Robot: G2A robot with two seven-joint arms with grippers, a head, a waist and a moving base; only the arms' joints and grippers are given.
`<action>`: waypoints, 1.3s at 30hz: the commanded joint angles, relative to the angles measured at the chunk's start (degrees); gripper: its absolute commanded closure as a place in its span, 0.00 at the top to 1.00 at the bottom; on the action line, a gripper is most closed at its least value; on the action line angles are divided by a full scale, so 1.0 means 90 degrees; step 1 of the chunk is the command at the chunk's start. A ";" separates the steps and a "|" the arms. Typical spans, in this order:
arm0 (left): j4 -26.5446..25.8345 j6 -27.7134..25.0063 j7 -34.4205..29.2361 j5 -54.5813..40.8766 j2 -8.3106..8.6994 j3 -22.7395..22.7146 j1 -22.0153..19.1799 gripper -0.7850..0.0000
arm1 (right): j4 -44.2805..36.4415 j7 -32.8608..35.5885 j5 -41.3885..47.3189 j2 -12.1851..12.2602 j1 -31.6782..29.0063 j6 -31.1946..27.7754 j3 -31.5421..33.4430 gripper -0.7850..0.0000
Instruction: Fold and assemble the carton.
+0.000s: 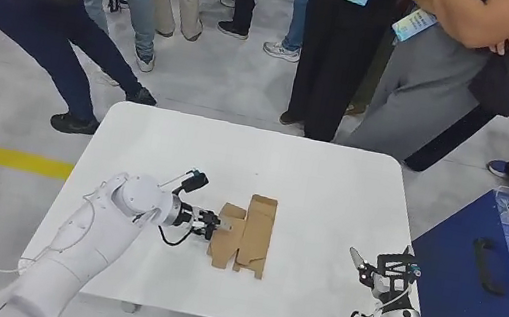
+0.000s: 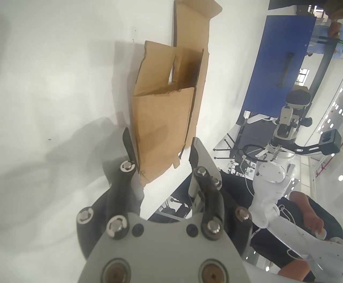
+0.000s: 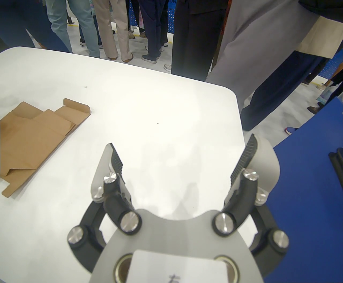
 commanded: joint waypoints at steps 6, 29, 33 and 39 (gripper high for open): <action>0.0589 -0.0325 0.0002 -0.0276 -0.0184 0.0214 -0.0162 0.42 | 0.0000 0.0000 0.0000 0.0000 0.0000 0.0000 0.0000 1.00; -0.3049 -0.0260 -0.1813 -0.1836 0.0702 -0.2003 0.1495 0.00 | 0.0000 0.0000 0.0000 0.0000 0.0000 0.0000 0.0000 1.00; -0.4540 0.0492 -0.1911 -0.1984 0.0904 -0.2571 0.2449 0.00 | 0.0000 0.0000 0.0000 0.0000 0.0000 0.0000 0.0000 1.00; -0.4540 0.0492 -0.1911 -0.1984 0.0904 -0.2571 0.2449 0.00 | 0.0000 0.0000 0.0000 0.0000 0.0000 0.0000 0.0000 1.00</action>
